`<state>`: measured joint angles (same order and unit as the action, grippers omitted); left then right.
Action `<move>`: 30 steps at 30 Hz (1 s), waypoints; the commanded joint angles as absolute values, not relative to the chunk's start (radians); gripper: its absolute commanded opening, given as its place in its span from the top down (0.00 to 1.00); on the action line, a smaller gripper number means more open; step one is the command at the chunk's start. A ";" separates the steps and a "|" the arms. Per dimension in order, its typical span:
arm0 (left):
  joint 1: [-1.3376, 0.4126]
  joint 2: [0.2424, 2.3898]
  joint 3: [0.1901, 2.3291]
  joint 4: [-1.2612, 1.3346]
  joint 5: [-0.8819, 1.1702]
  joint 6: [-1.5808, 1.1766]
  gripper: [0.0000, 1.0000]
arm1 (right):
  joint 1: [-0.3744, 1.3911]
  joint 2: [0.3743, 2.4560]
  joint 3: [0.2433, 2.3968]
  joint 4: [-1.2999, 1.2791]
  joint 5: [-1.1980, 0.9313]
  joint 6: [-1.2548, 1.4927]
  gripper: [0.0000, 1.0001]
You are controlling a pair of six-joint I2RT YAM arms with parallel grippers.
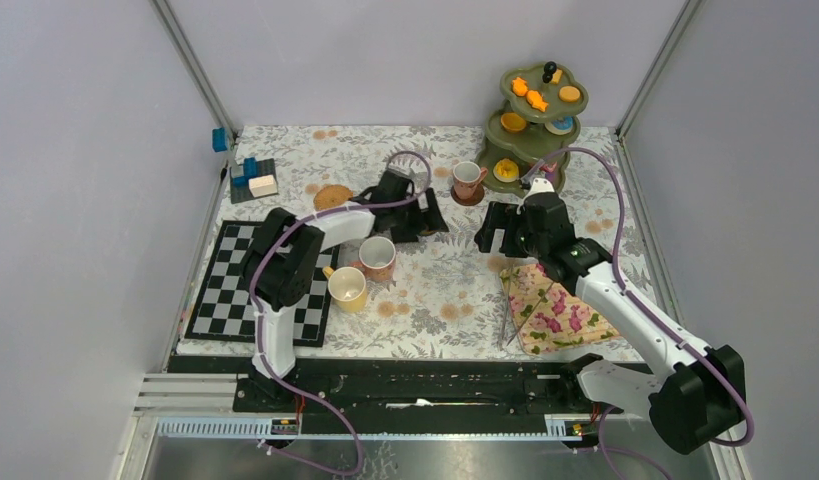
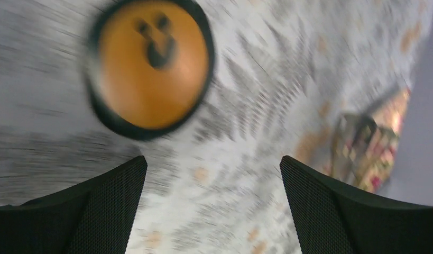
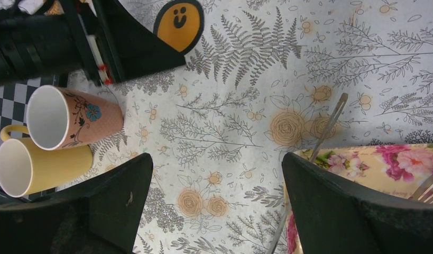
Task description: Serve the afternoon tea
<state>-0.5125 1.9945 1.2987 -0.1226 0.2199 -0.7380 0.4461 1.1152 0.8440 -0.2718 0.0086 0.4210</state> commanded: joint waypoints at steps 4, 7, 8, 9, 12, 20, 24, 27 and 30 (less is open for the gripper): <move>-0.555 1.946 1.312 -0.088 0.397 -0.790 0.01 | 0.445 1.142 0.828 -0.224 -0.030 0.449 0.01; -0.512 1.850 1.309 -0.141 0.356 -0.736 0.01 | 0.449 1.181 0.832 -0.212 -0.043 0.462 0.00; -0.493 1.813 1.304 -0.152 0.342 -0.720 0.01 | 0.454 1.199 0.837 -0.208 -0.042 0.468 0.01; -0.470 1.778 1.302 -0.166 0.323 -0.702 0.01 | 0.463 1.222 0.843 -0.201 -0.042 0.475 0.02; -0.406 1.678 1.307 -0.218 0.240 -0.649 0.01 | 0.516 1.303 0.878 -0.170 -0.043 0.494 0.06; -0.360 1.491 1.327 -0.235 0.062 -0.540 0.01 | 0.655 1.682 1.195 -0.216 0.045 0.519 0.02; -0.360 1.446 1.270 -0.230 -0.023 -0.480 0.01 | 0.683 1.891 1.428 -0.378 0.176 0.492 0.00; -0.363 1.401 1.225 -0.217 -0.062 -0.468 0.01 | 0.685 2.012 1.546 -0.443 0.243 0.501 0.00; -0.370 1.373 1.216 -0.212 -0.074 -0.484 0.01 | 0.688 2.067 1.597 -0.446 0.283 0.508 0.00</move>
<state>-0.3630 1.4342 1.2316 -0.2413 -0.0025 -0.5095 0.6827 2.0109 1.5185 -0.3454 0.1593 0.5041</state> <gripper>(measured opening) 0.989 0.993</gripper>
